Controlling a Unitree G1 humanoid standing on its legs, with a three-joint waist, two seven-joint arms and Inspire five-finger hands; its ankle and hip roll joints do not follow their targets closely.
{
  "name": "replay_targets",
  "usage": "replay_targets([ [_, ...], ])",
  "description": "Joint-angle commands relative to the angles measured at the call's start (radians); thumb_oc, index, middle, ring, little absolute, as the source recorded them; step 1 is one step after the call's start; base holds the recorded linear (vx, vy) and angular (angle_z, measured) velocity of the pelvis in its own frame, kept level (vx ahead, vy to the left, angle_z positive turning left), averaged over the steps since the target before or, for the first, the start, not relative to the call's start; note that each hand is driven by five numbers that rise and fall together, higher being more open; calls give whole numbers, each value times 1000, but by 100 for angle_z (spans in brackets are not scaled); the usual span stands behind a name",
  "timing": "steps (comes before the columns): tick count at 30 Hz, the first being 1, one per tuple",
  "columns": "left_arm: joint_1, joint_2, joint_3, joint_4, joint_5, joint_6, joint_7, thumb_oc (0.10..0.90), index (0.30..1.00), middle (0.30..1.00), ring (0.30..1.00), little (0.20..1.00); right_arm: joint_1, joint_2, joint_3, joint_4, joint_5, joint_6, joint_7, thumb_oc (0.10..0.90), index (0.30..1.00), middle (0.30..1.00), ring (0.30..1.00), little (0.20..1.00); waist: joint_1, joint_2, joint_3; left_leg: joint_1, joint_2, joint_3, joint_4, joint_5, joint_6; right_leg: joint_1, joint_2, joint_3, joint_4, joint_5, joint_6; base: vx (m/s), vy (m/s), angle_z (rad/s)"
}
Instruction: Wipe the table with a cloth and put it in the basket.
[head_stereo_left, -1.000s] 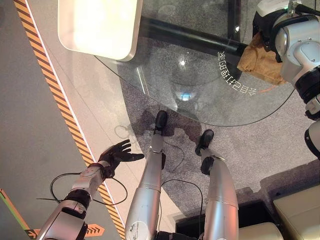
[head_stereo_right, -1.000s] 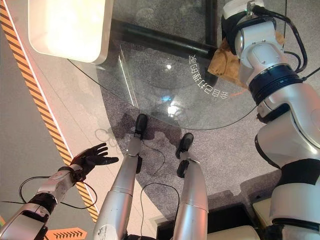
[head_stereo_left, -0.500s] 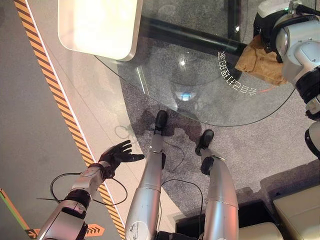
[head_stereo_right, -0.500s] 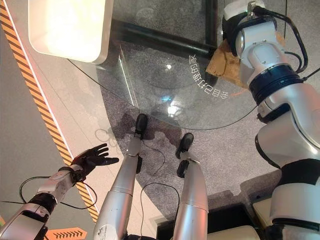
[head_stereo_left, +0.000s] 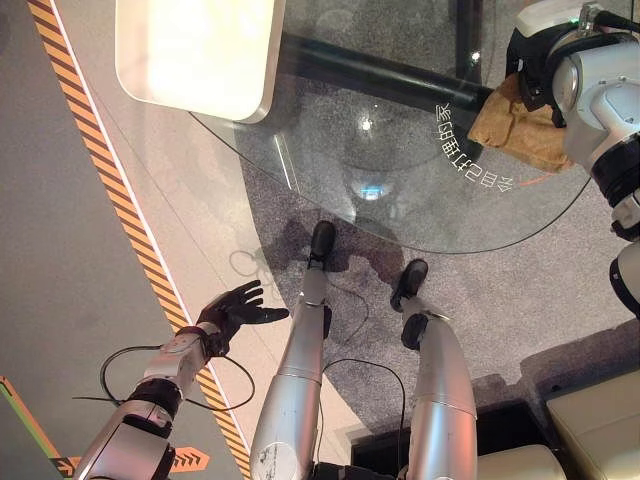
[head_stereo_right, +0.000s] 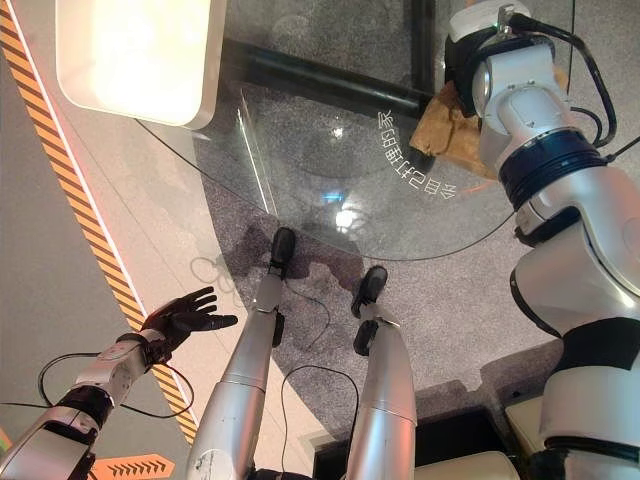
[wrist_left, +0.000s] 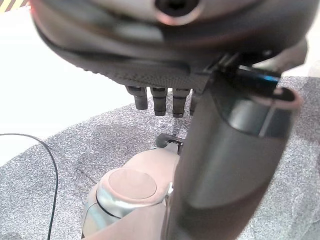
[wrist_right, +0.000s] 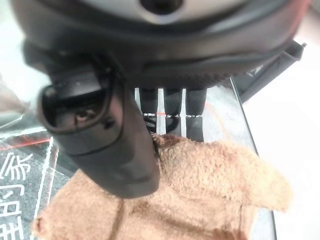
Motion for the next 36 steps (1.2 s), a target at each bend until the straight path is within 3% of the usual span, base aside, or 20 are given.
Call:
replay_targets([
  [1,80,25,25,26,16,4,-5,800,900,900,900,900,38,-37,-25,-17,167,-7,-36,100,300,300,300,200,6,-6,-11,30,-85,57,81,-113,109,65,72,1,-225,151,17,0,0,0],
  [15,83,1,18,14,6,0,7,800,900,900,900,900,70,1,-136,-35,330,-65,-119,100,300,300,300,200,6,-1,-11,50,-84,55,58,-106,105,81,69,4,-249,162,22,-6,12,-1],
  [29,79,-21,7,6,-6,0,14,800,900,900,900,900,65,67,-169,-85,390,-54,-187,100,300,300,300,200,16,3,-11,59,-89,54,32,-95,106,93,65,-4,-278,174,28,-10,41,-1],
  [36,73,-27,-1,0,-16,2,16,800,900,900,900,900,67,102,-206,-115,454,-41,-288,100,300,300,300,200,24,4,-11,59,-93,51,26,-92,108,101,58,-13,-291,182,36,2,53,0],
])
